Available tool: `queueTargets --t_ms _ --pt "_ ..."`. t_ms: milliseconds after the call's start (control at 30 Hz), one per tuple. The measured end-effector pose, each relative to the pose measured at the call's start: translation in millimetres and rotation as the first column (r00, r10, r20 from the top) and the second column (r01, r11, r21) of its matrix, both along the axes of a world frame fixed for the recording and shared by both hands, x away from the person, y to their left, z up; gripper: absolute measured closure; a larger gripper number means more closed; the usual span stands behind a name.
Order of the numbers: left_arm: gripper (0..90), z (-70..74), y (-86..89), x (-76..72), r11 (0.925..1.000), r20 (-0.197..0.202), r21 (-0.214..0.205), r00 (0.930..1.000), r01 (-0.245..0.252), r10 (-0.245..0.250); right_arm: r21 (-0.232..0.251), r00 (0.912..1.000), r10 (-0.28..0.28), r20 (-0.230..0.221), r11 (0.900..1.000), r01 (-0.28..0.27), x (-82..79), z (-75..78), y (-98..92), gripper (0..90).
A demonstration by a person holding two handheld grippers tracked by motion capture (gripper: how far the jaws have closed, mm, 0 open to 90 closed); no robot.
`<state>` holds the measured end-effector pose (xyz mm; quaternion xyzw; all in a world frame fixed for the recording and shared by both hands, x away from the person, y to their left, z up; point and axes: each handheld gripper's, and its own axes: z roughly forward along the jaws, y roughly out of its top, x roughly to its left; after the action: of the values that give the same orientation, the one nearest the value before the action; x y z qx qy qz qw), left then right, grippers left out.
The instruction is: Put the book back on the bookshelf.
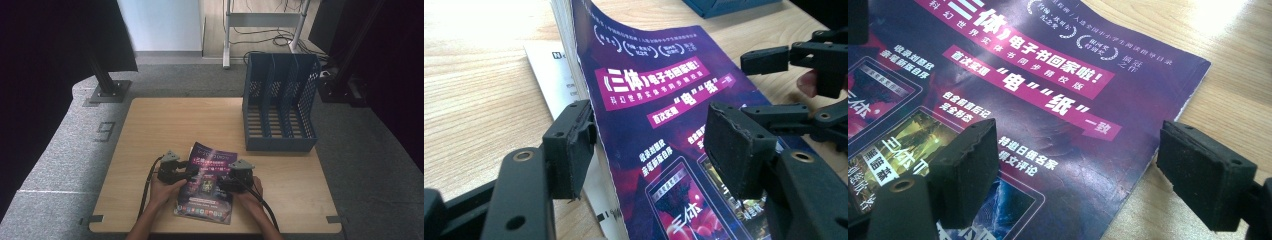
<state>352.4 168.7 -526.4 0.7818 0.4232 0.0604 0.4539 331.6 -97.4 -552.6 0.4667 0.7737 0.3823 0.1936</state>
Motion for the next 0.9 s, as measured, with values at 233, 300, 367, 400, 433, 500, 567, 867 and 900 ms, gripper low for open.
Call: queueTargets --t_ms 233,300,367,400,433,500,567,867,900 --pt "36.1 2.8 -4.1 5.8 0.999 -0.005 -0.025 0.9993 0.037 -0.037 0.002 1.0 0.0 -0.001 1.0 0.0 0.0 -0.1 -0.3 16.7" --pt "36.3 0.1 -5.2 8.2 0.9983 -0.019 -0.038 0.9988 0.045 -0.045 0.001 1.0 0.0 -0.001 1.0 0.0 -0.1 -0.1 -0.2 16.7" --pt "37.0 -3.9 -6.0 11.5 0.9981 -0.038 -0.032 0.9978 0.053 -0.055 0.002 1.0 0.0 -0.002 1.0 0.0 -0.1 -0.1 -0.2 16.7" --pt "37.1 -5.9 -6.8 12.7 0.9983 -0.045 -0.023 0.9975 0.054 -0.055 0.002 1.0 0.0 -0.002 1.0 0.0 0.0 -0.1 -0.3 16.7" --pt "37.4 -7.7 -7.3 14.0 0.9986 -0.047 -0.011 0.9976 0.051 -0.051 0.002 1.0 0.0 -0.002 1.0 0.0 0.0 -0.1 -0.4 16.7" --pt "37.9 -10.7 -7.2 17.0 0.9989 -0.059 -0.007 0.9971 0.047 -0.048 0.002 1.0 0.001 -0.002 1.0 -0.001 0.0 -0.1 -0.4 16.7" --pt "39.0 -11.7 -7.3 19.8 0.9989 -0.064 -0.012 0.9969 0.045 -0.046 0.003 1.0 0.001 -0.001 1.0 -0.001 0.1 -0.2 -0.3 16.8" --pt "40.7 -11.6 -15.2 27.3 0.9984 -0.07 0.043 0.997 0.036 -0.033 -0.001 1.0 0.005 0.002 1.0 -0.005 -0.1 -0.1 -0.6 16.8" --pt "42.0 -12.1 -15.2 26.9 0.9981 -0.067 0.053 0.9973 0.032 -0.029 -0.001 1.0 0.005 0.002 1.0 -0.005 0.0 -0.1 -0.6 16.8"
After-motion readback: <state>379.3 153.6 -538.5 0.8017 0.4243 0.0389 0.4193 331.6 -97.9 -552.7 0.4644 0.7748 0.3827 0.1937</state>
